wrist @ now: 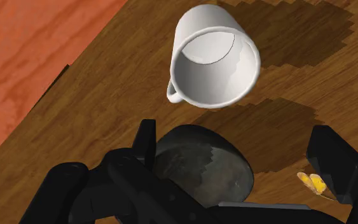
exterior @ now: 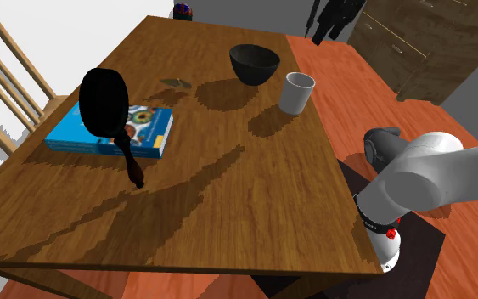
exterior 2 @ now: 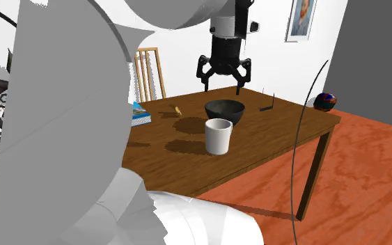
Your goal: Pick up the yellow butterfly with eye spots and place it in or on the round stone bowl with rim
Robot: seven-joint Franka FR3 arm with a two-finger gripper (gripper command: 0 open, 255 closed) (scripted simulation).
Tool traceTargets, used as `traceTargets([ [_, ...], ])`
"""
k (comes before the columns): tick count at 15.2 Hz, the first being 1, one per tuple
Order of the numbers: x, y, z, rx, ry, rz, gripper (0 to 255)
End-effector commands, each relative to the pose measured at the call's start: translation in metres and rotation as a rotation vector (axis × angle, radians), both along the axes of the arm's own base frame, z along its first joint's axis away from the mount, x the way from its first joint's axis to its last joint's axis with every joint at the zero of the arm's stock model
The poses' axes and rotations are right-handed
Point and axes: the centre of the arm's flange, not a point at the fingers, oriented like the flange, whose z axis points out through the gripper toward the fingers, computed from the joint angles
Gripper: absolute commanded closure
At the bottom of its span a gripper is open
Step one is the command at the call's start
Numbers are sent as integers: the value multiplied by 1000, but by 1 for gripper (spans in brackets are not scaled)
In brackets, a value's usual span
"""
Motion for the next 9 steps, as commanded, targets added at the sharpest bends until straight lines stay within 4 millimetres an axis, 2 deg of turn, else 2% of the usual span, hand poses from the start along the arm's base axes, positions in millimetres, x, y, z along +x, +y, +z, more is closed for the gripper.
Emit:
traceTargets([
  [1,0,0,0,0,0,0,0],
  [9,94,49,-33,-35,32,143,0],
])
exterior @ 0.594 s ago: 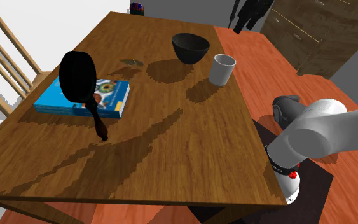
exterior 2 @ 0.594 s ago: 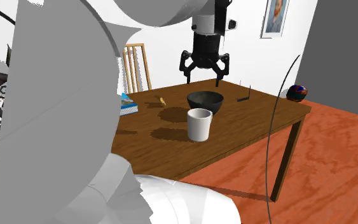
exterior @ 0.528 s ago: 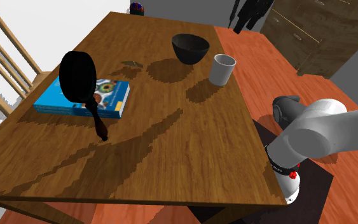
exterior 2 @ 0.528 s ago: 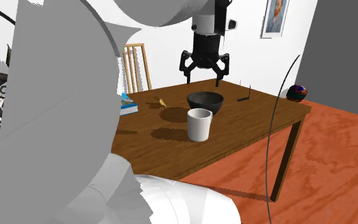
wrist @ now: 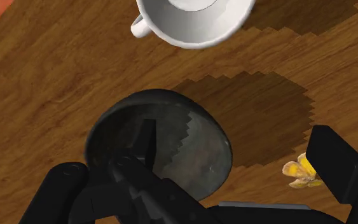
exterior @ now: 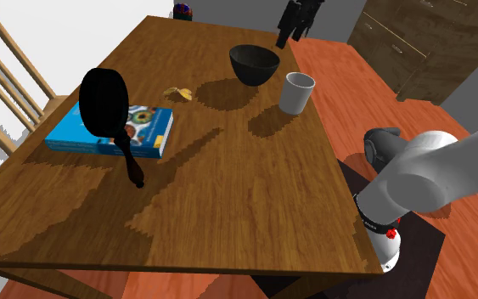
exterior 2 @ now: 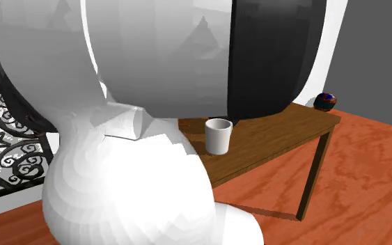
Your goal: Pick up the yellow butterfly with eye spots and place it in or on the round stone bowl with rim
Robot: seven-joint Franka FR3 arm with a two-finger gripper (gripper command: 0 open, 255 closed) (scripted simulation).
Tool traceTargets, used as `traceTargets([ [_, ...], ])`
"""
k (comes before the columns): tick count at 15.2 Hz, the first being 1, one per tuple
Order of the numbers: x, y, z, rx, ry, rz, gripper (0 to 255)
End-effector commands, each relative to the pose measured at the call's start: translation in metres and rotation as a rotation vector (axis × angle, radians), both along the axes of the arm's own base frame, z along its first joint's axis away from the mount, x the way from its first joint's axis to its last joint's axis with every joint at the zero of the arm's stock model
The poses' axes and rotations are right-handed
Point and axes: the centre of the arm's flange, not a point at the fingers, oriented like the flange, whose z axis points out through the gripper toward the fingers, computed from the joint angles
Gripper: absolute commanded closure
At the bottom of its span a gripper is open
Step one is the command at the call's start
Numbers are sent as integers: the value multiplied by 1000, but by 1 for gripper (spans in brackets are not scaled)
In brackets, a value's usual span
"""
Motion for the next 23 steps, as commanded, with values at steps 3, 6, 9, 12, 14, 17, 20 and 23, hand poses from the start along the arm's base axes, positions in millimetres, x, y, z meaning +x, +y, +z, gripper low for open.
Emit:
traceTargets([
  [3,44,30,-19,-17,16,72,0],
  [6,76,53,-33,-30,28,126,0],
  [9,106,77,-48,-44,40,180,0],
  [12,135,103,-64,-57,52,233,0],
  [14,153,121,-74,-65,60,269,0],
  [17,179,149,-91,-79,72,322,0],
  [20,203,178,-108,-92,84,376,0],
  [23,226,208,-126,-105,96,430,0],
])
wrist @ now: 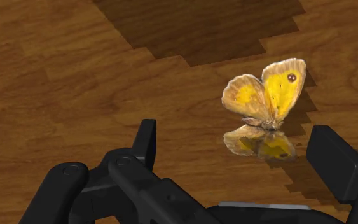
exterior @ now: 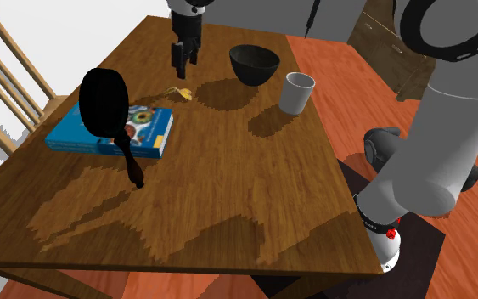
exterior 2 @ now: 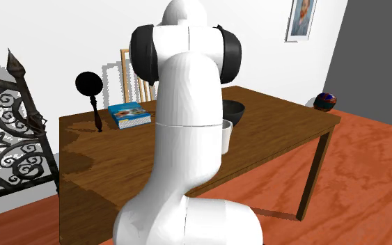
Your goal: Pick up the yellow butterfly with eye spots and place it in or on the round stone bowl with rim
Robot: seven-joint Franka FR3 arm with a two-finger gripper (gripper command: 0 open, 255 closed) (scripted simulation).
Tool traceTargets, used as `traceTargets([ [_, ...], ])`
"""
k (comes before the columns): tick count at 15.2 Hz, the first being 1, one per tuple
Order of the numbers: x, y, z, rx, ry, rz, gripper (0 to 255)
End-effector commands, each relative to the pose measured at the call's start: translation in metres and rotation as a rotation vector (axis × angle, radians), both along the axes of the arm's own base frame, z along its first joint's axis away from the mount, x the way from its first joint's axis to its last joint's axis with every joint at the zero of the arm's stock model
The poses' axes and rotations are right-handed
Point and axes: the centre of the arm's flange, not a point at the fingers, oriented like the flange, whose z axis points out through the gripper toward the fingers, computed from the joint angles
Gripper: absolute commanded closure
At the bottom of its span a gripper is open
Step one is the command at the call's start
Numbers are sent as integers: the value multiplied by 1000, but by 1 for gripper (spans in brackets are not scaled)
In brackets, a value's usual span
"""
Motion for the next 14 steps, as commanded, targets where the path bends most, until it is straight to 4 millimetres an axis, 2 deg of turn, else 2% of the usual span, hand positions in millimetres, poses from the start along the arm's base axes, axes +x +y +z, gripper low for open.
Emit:
traceTargets([
  [1,14,22,-12,-9,8,36,0],
  [2,21,32,-18,-13,12,54,0],
  [3,22,33,-19,-14,12,55,0],
  [10,24,32,-59,-14,12,55,0],
  [14,24,32,-59,-14,12,55,0],
])
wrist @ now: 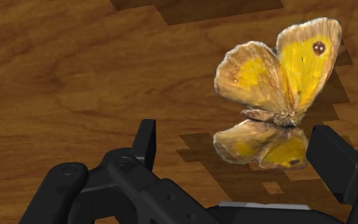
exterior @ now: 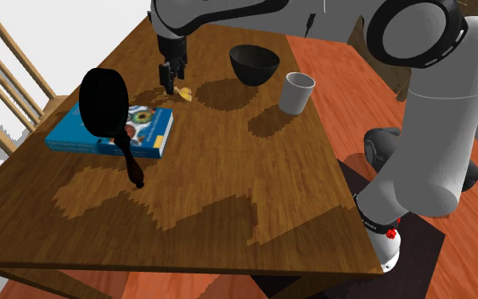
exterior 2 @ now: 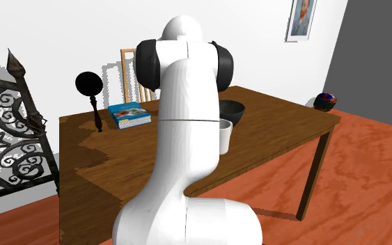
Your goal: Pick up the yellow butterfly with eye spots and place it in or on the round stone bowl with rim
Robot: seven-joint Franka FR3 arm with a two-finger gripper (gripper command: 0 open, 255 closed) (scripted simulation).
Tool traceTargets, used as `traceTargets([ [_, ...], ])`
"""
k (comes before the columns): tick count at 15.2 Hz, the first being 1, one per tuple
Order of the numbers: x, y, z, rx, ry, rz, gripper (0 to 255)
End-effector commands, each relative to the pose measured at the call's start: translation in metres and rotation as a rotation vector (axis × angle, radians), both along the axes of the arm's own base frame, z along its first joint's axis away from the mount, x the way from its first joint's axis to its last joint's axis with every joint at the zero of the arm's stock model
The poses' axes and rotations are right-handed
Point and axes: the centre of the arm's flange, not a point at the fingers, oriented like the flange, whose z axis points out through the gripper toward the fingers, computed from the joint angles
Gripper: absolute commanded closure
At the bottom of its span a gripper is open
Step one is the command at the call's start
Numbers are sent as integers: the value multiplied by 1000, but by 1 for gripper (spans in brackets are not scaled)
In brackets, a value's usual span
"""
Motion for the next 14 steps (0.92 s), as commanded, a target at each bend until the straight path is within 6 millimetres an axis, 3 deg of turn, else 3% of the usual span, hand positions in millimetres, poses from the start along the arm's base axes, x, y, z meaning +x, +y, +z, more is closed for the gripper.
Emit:
traceTargets([
  [1,1,-2,-4,-3,5,-2,0],
  [4,1,-2,-4,-3,5,-2,0],
  [5,1,-1,-4,-3,5,-2,255],
  [13,-6,6,-5,-2,4,-2,255],
  [14,1,-2,-4,-3,5,-2,255],
])
